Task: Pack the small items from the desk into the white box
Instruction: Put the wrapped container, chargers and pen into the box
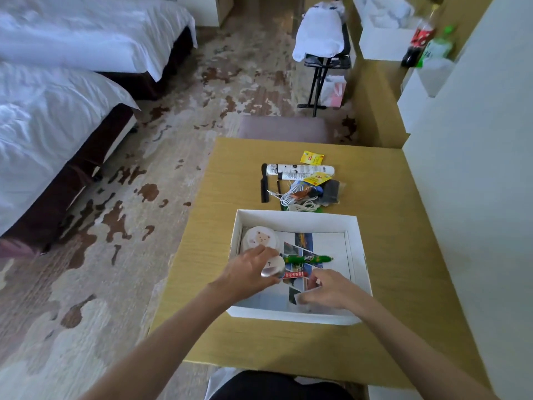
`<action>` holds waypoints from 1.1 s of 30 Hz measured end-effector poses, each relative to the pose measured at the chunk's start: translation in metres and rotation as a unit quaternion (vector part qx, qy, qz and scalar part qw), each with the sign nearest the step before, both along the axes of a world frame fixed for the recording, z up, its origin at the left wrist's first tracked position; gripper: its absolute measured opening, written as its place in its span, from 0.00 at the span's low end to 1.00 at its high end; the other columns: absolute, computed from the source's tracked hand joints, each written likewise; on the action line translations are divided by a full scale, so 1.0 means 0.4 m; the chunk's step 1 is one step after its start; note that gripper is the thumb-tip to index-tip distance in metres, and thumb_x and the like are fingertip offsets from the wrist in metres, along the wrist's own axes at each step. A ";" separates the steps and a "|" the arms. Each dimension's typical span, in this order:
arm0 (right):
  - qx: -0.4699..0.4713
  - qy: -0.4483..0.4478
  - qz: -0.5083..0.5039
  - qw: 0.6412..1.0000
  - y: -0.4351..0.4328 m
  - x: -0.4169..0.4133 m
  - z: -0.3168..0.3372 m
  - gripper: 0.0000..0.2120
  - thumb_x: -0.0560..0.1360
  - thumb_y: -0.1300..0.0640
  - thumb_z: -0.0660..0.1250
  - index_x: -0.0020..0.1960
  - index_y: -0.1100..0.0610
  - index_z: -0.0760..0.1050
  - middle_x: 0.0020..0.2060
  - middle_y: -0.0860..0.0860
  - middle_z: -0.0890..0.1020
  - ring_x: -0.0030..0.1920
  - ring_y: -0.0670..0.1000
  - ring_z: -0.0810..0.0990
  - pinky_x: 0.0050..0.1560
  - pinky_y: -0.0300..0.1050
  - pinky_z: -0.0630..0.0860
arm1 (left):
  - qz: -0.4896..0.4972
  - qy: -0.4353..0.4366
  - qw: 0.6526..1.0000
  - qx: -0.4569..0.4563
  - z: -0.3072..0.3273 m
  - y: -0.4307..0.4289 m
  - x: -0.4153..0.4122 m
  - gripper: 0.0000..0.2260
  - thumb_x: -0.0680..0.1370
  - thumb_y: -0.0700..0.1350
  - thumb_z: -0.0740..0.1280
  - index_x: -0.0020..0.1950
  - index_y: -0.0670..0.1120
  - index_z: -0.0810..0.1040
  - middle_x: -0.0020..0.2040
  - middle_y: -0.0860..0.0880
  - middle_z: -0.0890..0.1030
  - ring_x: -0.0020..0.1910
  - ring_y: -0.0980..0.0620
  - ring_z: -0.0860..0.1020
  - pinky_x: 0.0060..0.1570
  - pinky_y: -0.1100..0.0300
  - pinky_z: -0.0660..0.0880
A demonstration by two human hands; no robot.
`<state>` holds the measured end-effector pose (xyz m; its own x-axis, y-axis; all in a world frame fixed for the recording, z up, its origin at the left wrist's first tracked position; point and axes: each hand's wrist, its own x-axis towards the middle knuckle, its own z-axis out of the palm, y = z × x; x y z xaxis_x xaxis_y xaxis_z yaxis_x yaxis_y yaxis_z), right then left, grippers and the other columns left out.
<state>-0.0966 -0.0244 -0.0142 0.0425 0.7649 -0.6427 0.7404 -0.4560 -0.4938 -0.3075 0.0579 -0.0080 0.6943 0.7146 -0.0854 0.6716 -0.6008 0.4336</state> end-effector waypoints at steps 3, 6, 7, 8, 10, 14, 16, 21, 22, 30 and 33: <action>-0.002 -0.019 0.002 1.000 0.002 -0.011 -0.016 0.18 0.66 0.37 0.72 0.41 0.50 0.71 0.40 0.47 0.78 0.36 0.47 0.75 0.36 0.41 0.70 | -0.017 0.013 1.000 -0.002 -0.009 0.011 -0.001 0.24 0.74 0.59 0.67 0.67 0.51 0.68 0.66 0.51 0.74 0.62 0.50 0.75 0.58 0.56 0.73; -0.019 -0.005 0.015 1.000 0.003 -0.009 -0.026 0.13 0.73 0.43 0.70 0.43 0.51 0.72 0.40 0.48 0.80 0.34 0.47 0.78 0.38 0.41 0.74 | -0.027 0.033 0.999 -0.007 -0.019 0.020 -0.002 0.25 0.74 0.59 0.66 0.68 0.52 0.67 0.67 0.51 0.73 0.64 0.50 0.73 0.60 0.55 0.71; -0.023 0.000 0.021 1.000 0.003 -0.007 -0.024 0.11 0.74 0.45 0.69 0.44 0.51 0.72 0.40 0.49 0.80 0.34 0.47 0.78 0.39 0.42 0.75 | -0.032 0.042 0.999 -0.010 -0.023 0.022 -0.003 0.25 0.74 0.59 0.66 0.67 0.53 0.67 0.67 0.52 0.73 0.65 0.50 0.73 0.60 0.55 0.71; -0.026 0.004 0.025 0.999 0.005 -0.005 -0.021 0.11 0.74 0.46 0.69 0.44 0.52 0.73 0.41 0.49 0.81 0.34 0.47 0.79 0.40 0.42 0.76 | -0.037 0.050 0.998 -0.013 -0.027 0.024 -0.003 0.25 0.74 0.60 0.66 0.67 0.53 0.67 0.67 0.52 0.73 0.65 0.50 0.73 0.61 0.54 0.72; -0.039 0.005 0.038 0.999 0.009 -0.002 -0.014 0.10 0.75 0.47 0.69 0.46 0.53 0.73 0.41 0.50 0.81 0.36 0.48 0.80 0.42 0.44 0.77 | -0.048 0.062 0.997 -0.015 -0.032 0.028 -0.002 0.25 0.74 0.60 0.66 0.67 0.53 0.67 0.66 0.52 0.73 0.64 0.50 0.73 0.60 0.53 0.73; -0.067 -0.002 0.069 0.995 0.012 -0.008 -0.002 0.11 0.76 0.47 0.68 0.49 0.54 0.73 0.46 0.53 0.83 0.41 0.51 0.81 0.50 0.48 0.79 | -0.060 0.078 0.995 -0.020 -0.042 0.032 0.004 0.25 0.73 0.61 0.66 0.67 0.53 0.67 0.66 0.52 0.73 0.63 0.50 0.74 0.57 0.53 0.73; -0.069 -0.006 0.081 0.994 0.012 -0.006 0.001 0.12 0.76 0.46 0.68 0.50 0.54 0.74 0.47 0.53 0.83 0.42 0.50 0.81 0.51 0.49 0.78 | -0.064 0.086 0.994 -0.025 -0.046 0.035 0.012 0.26 0.73 0.62 0.66 0.67 0.53 0.67 0.66 0.52 0.73 0.63 0.49 0.74 0.57 0.53 0.74; -0.052 -0.032 0.101 0.993 0.018 0.018 0.007 0.15 0.77 0.44 0.64 0.52 0.56 0.76 0.49 0.54 0.82 0.45 0.52 0.79 0.45 0.45 0.73 | -0.092 0.116 0.989 -0.025 -0.042 0.041 0.050 0.29 0.73 0.62 0.67 0.69 0.51 0.67 0.66 0.50 0.74 0.62 0.48 0.74 0.56 0.52 0.74; -0.034 -0.046 0.095 0.994 0.020 0.024 0.010 0.15 0.77 0.44 0.64 0.53 0.55 0.76 0.50 0.53 0.81 0.47 0.52 0.79 0.46 0.45 0.73 | -0.096 0.120 0.988 -0.025 -0.041 0.042 0.059 0.29 0.73 0.61 0.67 0.69 0.50 0.67 0.65 0.50 0.74 0.61 0.48 0.74 0.56 0.52 0.74; 0.052 -0.036 0.008 0.998 0.039 0.053 0.010 0.15 0.77 0.46 0.64 0.60 0.53 0.73 0.49 0.51 0.80 0.45 0.50 0.79 0.42 0.42 0.74 | -0.109 0.119 0.987 -0.014 -0.056 0.042 0.126 0.27 0.73 0.58 0.68 0.68 0.49 0.68 0.64 0.48 0.75 0.57 0.47 0.76 0.51 0.52 0.74; 0.067 -0.047 0.014 0.997 0.041 0.058 0.007 0.15 0.77 0.47 0.64 0.59 0.53 0.73 0.50 0.51 0.81 0.46 0.51 0.80 0.47 0.46 0.77 | -0.095 0.109 0.989 0.003 -0.064 0.041 0.142 0.26 0.73 0.56 0.68 0.68 0.49 0.68 0.65 0.48 0.73 0.56 0.46 0.77 0.50 0.51 0.75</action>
